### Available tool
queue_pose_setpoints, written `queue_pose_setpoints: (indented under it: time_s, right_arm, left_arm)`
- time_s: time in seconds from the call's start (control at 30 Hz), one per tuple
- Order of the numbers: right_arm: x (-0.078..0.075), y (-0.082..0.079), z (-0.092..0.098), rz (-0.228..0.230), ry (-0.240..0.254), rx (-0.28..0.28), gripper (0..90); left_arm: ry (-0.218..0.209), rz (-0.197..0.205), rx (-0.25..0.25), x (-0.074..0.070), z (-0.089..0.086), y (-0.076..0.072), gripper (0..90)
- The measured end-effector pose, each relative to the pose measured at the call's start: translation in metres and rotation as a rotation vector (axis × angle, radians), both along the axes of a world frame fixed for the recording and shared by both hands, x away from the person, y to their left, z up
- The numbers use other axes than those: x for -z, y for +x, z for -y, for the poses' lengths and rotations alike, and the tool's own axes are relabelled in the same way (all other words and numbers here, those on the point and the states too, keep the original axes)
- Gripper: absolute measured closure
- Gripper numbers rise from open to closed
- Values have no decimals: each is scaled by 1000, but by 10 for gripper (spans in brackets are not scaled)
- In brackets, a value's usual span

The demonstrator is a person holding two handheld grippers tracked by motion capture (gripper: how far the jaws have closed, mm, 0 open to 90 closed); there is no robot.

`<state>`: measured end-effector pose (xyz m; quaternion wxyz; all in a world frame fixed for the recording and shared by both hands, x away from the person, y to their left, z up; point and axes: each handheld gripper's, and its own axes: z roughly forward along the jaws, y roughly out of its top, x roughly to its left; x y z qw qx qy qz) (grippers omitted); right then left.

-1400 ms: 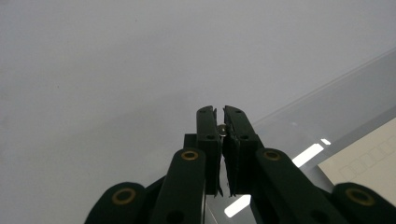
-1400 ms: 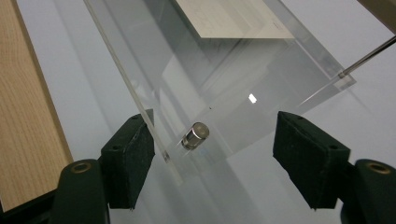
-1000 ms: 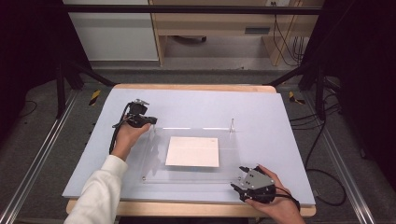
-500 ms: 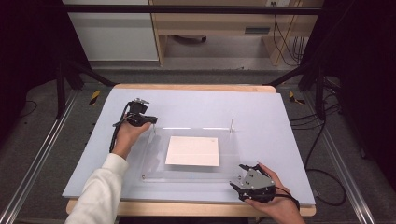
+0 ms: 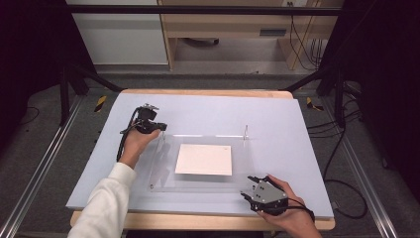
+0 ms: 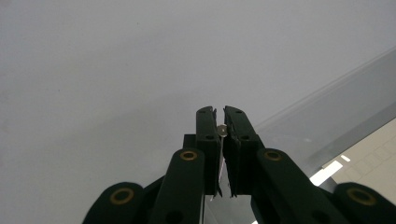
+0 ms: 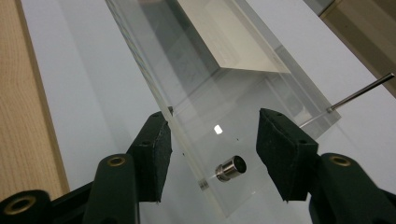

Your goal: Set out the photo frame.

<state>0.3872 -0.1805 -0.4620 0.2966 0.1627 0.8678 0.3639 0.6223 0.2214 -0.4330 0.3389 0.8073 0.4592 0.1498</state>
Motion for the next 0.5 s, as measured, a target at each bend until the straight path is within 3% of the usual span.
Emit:
queue_pose_setpoints:
  time_s: [0.3, 0.5]
  right_arm:
    - [-5, 1, -1, 6, 6, -11, 484]
    - [-8, 1, -1, 13, 14, -9, 497]
  left_arm:
    - [-26, 109, -1, -14, -4, -9, 735]
    - [-26, 181, 36, -34, -5, -30, 691]
